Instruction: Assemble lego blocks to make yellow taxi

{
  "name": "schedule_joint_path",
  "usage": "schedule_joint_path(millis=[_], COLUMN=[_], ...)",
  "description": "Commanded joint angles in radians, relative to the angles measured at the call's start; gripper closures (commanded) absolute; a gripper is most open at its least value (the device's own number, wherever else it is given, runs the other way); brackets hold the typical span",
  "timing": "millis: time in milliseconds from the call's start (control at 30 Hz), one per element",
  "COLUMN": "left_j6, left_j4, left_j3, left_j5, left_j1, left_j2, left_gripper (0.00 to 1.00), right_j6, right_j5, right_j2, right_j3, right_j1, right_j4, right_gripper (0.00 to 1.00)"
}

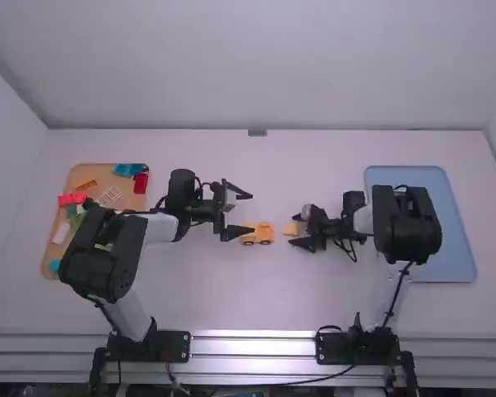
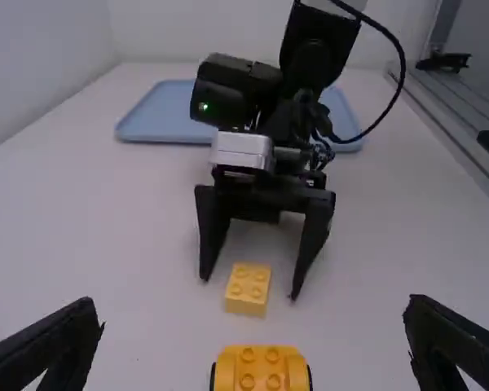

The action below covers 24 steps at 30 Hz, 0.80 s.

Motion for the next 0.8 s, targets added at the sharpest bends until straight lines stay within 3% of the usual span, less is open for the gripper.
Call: schedule_joint_path(millis=[0, 233, 333, 600, 767], left_j6=[-0.006, -0.005, -0.005, 0.143, 0.186], left_j4=[-0.001, -0.002, -0.014, -0.154, -0.211], left_j3=[-0.003, -0.003, -0.003, -0.004, -0.004], left_j5=[0.029, 0.029, 0.028, 0.020, -0.180], left_j1=[-0.003, -0.003, -0.003, -0.020, -0.064], left_j2=[0.005, 0.005, 0.005, 0.008, 0.035], left_gripper=[0.01, 0.01, 0.01, 0.01, 0.01], right_j6=[0.001, -0.035, -0.035, -0.035, -0.014], right_j5=[-0.018, -0.010, -0.010, -0.013, -0.034], right_j2=[0.032, 0.032, 0.032, 0.031, 0.017], right_j3=[0.033, 0.055, 0.056, 0.056, 0.056], right_j1=[-0.003, 0.000, 0.006, 0.011, 0.003], right_j4=[-0.036, -0.080, -0.082, -0.083, -0.083], right_gripper=[0.26, 0.41, 0.60, 0.71, 0.71])
